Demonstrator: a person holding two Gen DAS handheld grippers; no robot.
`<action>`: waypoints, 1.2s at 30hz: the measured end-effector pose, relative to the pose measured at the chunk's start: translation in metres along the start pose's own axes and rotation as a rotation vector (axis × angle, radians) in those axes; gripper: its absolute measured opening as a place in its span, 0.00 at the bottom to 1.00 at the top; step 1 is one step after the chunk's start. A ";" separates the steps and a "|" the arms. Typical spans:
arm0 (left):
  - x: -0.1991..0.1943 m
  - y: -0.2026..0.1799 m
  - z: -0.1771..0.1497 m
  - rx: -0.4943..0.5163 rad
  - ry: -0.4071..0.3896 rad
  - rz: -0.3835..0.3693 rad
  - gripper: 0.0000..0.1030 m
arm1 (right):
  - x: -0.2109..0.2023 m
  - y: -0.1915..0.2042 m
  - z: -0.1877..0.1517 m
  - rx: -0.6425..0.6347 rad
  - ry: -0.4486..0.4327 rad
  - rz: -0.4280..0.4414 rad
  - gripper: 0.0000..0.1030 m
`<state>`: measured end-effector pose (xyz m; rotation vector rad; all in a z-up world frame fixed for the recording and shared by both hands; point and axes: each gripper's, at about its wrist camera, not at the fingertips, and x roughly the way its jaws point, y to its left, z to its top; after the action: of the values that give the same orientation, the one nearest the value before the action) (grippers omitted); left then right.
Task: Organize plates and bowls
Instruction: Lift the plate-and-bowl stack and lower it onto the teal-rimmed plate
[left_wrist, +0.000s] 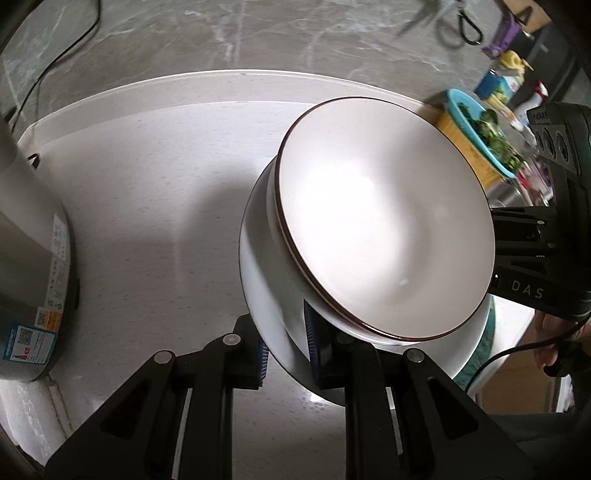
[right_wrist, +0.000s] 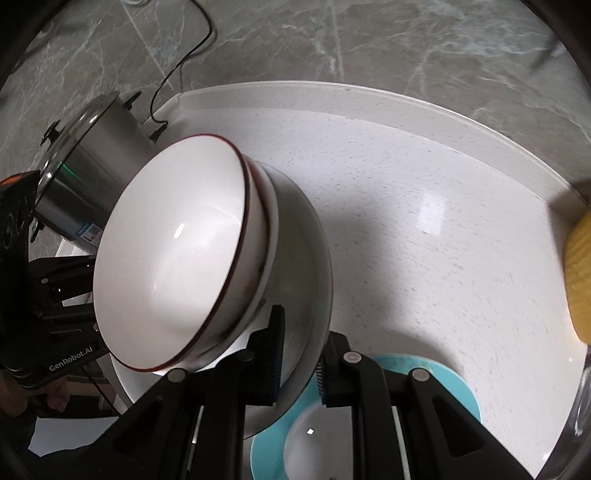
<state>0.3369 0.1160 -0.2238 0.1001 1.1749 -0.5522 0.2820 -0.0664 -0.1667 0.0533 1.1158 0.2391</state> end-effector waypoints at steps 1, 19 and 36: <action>-0.001 -0.005 0.000 0.010 0.002 -0.008 0.15 | -0.003 -0.002 -0.003 0.010 -0.002 -0.005 0.16; 0.030 -0.120 -0.030 0.133 0.075 -0.095 0.14 | -0.042 -0.070 -0.083 0.189 0.006 -0.054 0.16; 0.070 -0.162 -0.071 0.085 0.122 -0.047 0.14 | -0.025 -0.116 -0.132 0.198 0.030 -0.010 0.16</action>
<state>0.2215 -0.0237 -0.2808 0.1814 1.2752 -0.6451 0.1724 -0.1953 -0.2216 0.2212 1.1664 0.1199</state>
